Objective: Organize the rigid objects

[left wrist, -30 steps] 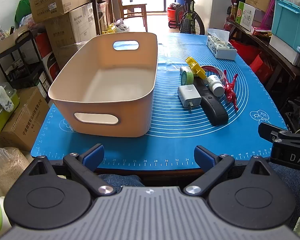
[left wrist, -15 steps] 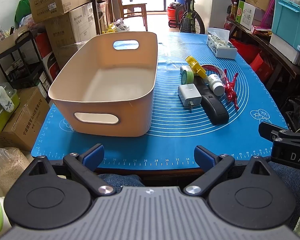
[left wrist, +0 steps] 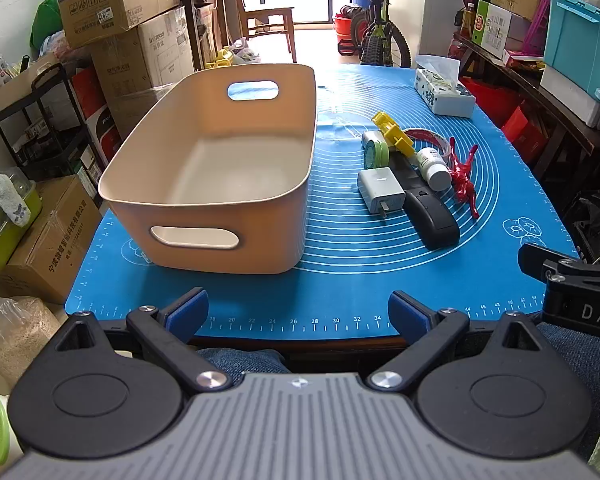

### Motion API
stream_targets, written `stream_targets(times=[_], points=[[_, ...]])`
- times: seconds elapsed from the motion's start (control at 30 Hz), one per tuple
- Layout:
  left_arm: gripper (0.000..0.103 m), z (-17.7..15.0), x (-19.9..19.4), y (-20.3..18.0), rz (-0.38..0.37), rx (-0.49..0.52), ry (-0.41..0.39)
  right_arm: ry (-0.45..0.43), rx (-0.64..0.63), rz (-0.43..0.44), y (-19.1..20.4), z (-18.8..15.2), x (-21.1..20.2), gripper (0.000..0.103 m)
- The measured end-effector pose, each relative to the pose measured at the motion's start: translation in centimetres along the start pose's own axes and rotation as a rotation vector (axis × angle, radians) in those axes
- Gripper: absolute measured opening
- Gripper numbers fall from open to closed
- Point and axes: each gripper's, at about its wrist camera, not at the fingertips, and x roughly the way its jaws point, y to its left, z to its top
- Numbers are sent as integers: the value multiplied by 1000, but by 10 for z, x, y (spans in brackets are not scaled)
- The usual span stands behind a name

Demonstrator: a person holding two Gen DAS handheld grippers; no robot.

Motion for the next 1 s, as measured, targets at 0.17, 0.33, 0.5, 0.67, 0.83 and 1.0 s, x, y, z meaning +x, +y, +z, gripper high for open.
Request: stream_targets(times=[0.17,0.33,0.5,0.67,0.83,1.0], points=[[95,0,0,1,0,1,0,0,0,0,0,0,0,100],[95,1,0,2,1,-3,4,-2,2,0,2,-2,2,100],[95,6,-4,9,12,-18,0,-8,-3,-2,3,-4,4,100],[95,17,-12,18,4,-28,-28,-30,-22,14,7,9,-7,100],[95,39,-15,30,39,-32,-83,-49,-5,48,11,23,-8,100],[95,63,2,51,58,-52,-86,-57,18,46,10,42,8,100]])
